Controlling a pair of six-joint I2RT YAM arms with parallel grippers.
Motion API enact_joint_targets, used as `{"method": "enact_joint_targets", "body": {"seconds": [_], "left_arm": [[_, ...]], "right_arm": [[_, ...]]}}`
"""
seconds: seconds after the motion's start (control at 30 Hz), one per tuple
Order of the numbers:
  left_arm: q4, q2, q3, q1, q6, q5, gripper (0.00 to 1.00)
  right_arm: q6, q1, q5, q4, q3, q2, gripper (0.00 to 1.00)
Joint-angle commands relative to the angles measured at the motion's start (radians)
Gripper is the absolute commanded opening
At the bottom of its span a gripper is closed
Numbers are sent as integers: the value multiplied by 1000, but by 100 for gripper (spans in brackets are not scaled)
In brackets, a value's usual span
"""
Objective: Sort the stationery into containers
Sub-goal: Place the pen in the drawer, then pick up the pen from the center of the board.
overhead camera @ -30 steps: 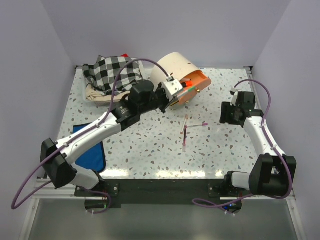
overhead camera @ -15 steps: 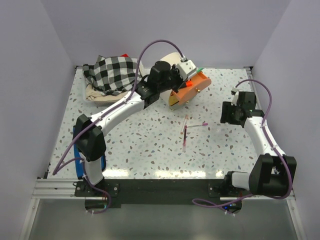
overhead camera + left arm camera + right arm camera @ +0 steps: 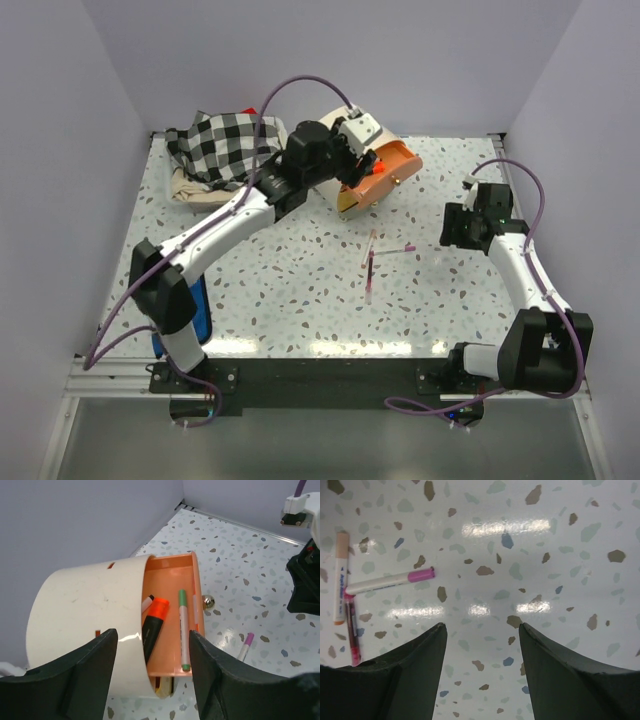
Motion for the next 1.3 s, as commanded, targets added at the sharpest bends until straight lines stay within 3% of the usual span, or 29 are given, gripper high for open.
{"method": "enact_joint_targets", "body": {"seconds": [0.0, 0.13, 0.27, 0.4, 0.67, 0.97, 1.27], "left_arm": [[46, -267, -197, 1, 30, -31, 64], [59, -428, -470, 3, -14, -89, 64], [58, -507, -636, 58, -69, -137, 64], [73, -504, -647, 208, -131, -126, 64], [95, -534, -630, 339, -137, -103, 65], [93, -534, -626, 454, -158, -42, 65], [95, -504, -609, 477, -162, -17, 65]], "right_arm": [[-61, -2, -241, -31, 10, -8, 62], [-324, 78, -472, -91, 10, -22, 58], [-646, 155, -529, -146, 16, -34, 55], [-882, 155, -537, -99, 28, 22, 52], [-1197, 156, -506, -120, 134, 243, 50], [-1363, 162, -474, -91, 177, 403, 47], [-1472, 196, -440, -95, 170, 491, 38]]}}
